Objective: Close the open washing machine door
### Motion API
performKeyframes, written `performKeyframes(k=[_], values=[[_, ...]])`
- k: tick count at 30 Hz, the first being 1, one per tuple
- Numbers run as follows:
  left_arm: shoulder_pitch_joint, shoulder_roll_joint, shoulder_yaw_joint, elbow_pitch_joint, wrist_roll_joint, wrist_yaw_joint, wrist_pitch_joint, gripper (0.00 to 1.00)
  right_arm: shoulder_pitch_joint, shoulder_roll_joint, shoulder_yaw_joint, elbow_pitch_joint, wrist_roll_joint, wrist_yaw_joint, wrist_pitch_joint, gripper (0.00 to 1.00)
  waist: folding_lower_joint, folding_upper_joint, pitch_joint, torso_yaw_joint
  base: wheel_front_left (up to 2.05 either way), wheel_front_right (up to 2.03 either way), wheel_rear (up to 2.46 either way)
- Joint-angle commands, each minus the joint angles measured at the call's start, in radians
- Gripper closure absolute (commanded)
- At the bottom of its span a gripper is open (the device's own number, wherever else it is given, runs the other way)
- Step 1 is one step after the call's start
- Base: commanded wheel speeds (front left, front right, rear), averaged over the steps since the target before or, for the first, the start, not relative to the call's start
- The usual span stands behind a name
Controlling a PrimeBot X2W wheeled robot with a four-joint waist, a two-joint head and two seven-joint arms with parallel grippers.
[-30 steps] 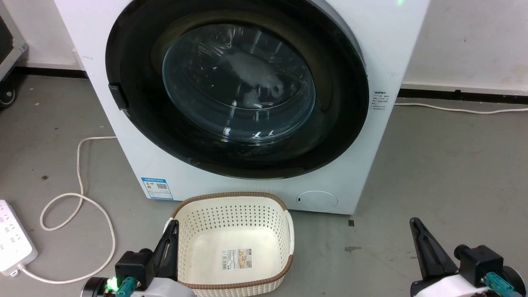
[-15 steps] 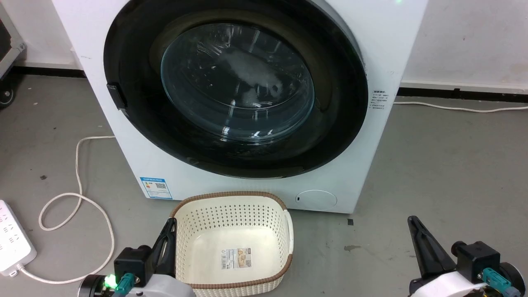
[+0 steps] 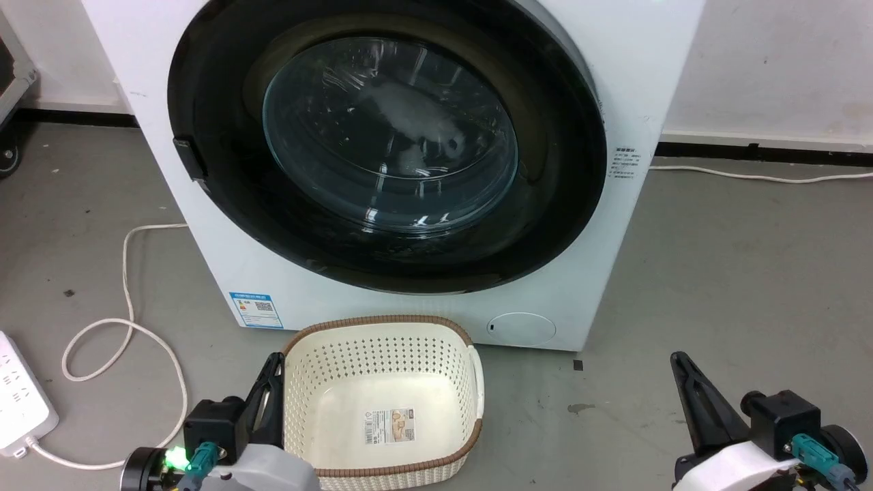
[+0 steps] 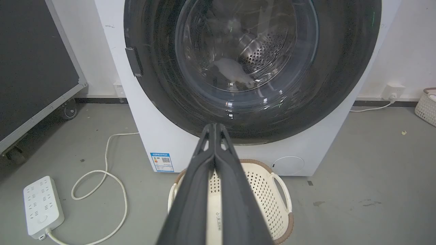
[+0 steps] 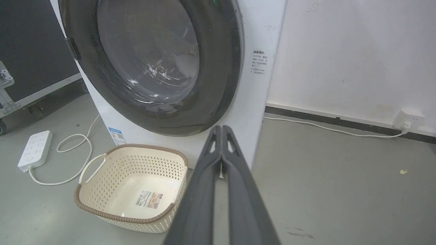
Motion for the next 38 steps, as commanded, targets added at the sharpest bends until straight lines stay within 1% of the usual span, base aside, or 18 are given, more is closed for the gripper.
performKeyframes(k=[1, 38], values=[[-0.012, 0.001, 0.003, -0.007, 0.011, 0.006, 0.006, 1.00, -0.016, 0.004, 0.002, -0.010, -0.010, -0.001, 0.007, 1.00, -0.0001, 0.0000, 0.000, 0.000, 0.00, 0.00, 0.00], [-0.025, 0.001, 0.024, -0.043, 0.044, 0.028, 0.069, 1.00, -0.035, 0.006, 0.009, -0.039, -0.043, -0.001, 0.070, 1.00, -0.0001, 0.0000, 0.007, -0.008, 0.00, 0.00, 0.00]])
